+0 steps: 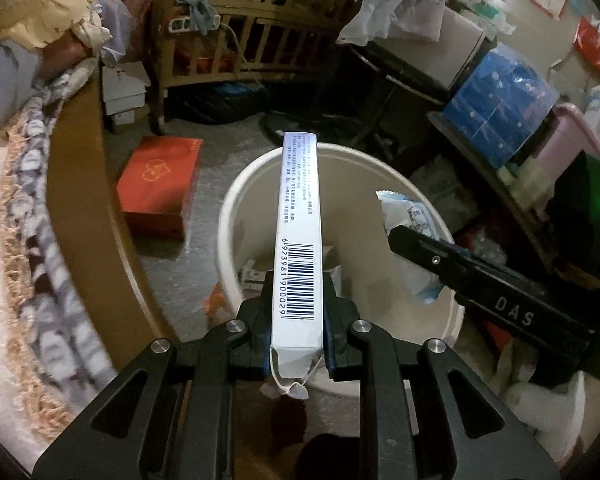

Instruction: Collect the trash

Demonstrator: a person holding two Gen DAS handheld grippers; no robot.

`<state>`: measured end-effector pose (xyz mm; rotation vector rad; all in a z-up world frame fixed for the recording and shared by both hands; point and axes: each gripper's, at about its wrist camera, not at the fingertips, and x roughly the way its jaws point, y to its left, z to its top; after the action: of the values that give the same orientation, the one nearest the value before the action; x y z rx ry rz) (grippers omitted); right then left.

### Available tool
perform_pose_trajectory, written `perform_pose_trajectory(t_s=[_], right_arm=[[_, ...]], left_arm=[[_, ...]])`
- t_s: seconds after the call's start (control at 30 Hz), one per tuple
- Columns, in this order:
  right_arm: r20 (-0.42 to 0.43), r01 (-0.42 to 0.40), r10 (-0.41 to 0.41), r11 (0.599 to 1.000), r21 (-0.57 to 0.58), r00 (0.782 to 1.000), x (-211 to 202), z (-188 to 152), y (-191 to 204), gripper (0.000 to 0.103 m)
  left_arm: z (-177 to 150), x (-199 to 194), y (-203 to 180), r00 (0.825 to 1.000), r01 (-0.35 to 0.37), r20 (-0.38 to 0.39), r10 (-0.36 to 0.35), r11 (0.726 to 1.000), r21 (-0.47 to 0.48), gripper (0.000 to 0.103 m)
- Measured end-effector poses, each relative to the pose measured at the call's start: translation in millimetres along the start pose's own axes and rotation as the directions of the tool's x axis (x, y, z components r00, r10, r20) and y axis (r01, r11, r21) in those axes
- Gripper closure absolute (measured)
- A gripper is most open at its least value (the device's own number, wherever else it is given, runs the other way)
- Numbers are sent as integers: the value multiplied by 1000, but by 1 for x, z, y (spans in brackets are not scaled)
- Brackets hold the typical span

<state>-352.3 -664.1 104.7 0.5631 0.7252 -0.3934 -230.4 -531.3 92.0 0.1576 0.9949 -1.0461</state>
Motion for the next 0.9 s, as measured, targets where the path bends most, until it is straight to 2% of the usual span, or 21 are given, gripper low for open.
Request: perform_pose_trajectory(t_s=[0.03,0.07,0.13,0.3,0.4,0.53,0.6,0.73,0.87,0.9], right_arm=[[8,5,-5,1000,6,1000,-1,1,-1,69],[16,7,-7,1000,13,1000,-3,1,-2,61],[24,5,-6,1000,18,1000,-4,1,-3,58],[18,10,-10,1000,2,1000,-6,-1,0,58],[32,17,-16,999,-40,999,-12,-3,12,58],[78,34,-26,995,-95,997,-24,-6,31,53],[106,54,-41,991,-126,994,-32,-7,43,41],[143,60,-39,987,-147,989,-47,-10,59,41],[175,70,-43,986,-153,984,-60,-12,68,40],[198,78,-46,985,-154,979,-69,-13,75,40]], left_arm=[[1,1,0,1000,17,4,-17,1000,-3,78],[3,1,-1,1000,26,8,-26,1000,-8,62],[3,-2,0,999,47,24,-47,999,-22,42],[0,-13,3,999,4,32,-3,1000,-15,41],[-6,-28,7,995,-69,68,70,997,-21,41],[-14,-53,12,983,-133,123,132,991,-6,41],[-17,-64,13,976,-169,141,168,986,-2,41],[-23,-90,12,959,-209,201,201,978,19,41],[-25,-116,14,945,-215,254,205,977,12,41],[-26,-125,15,937,-224,277,213,975,7,41]])
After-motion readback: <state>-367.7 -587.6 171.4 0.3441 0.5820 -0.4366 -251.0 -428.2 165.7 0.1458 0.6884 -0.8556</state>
